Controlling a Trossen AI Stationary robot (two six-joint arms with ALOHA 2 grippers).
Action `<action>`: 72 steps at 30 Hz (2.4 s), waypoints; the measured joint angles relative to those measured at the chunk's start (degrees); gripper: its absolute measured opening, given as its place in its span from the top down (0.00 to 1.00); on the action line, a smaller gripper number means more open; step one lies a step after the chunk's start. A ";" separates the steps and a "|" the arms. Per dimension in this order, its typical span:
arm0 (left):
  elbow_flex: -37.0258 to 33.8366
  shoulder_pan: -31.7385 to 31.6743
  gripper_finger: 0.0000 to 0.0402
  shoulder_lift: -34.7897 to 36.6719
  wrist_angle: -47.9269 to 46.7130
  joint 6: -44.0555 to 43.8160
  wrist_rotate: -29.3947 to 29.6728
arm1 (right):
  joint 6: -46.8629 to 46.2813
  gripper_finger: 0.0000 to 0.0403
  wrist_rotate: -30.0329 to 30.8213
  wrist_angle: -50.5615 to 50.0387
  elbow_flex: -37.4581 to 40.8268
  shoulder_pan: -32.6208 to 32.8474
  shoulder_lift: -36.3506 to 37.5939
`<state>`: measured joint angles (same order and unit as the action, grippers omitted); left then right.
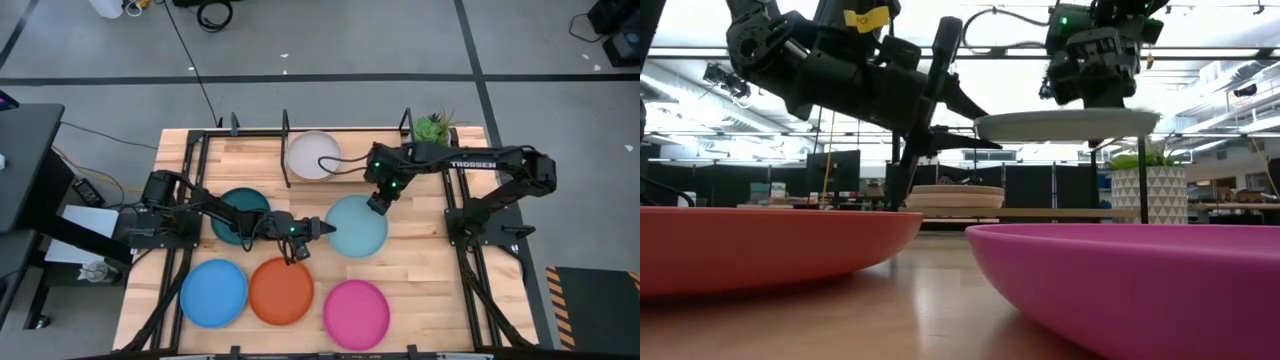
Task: Place and stack plates onto a shelf
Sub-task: Stack the light blue plate on top of the gray plate on the shelf
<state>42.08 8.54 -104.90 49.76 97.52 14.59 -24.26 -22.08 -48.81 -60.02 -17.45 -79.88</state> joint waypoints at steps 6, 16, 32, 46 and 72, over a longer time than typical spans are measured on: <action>0.01 0.02 0.80 0.00 0.04 -1.51 1.17 | 0.47 0.68 6.77 -3.25 -4.96 -0.20 4.80; 0.05 -0.92 0.80 0.02 3.32 -6.77 3.22 | -4.17 0.67 21.04 -7.47 -9.36 1.55 13.75; 10.45 -4.74 0.80 -2.95 -8.98 -24.88 2.28 | -7.74 0.67 31.83 -7.08 -9.36 11.09 17.57; 31.05 -6.24 0.80 -17.88 -17.72 -26.51 20.39 | -9.23 0.67 46.25 -7.49 -9.34 23.73 18.12; 44.36 -6.45 0.80 -20.52 -39.86 -40.35 36.18 | -10.09 0.67 52.74 -7.40 -8.11 30.20 18.14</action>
<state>86.43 2.09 -125.42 9.90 57.18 50.77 -34.35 30.65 -56.22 -68.13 12.75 -61.73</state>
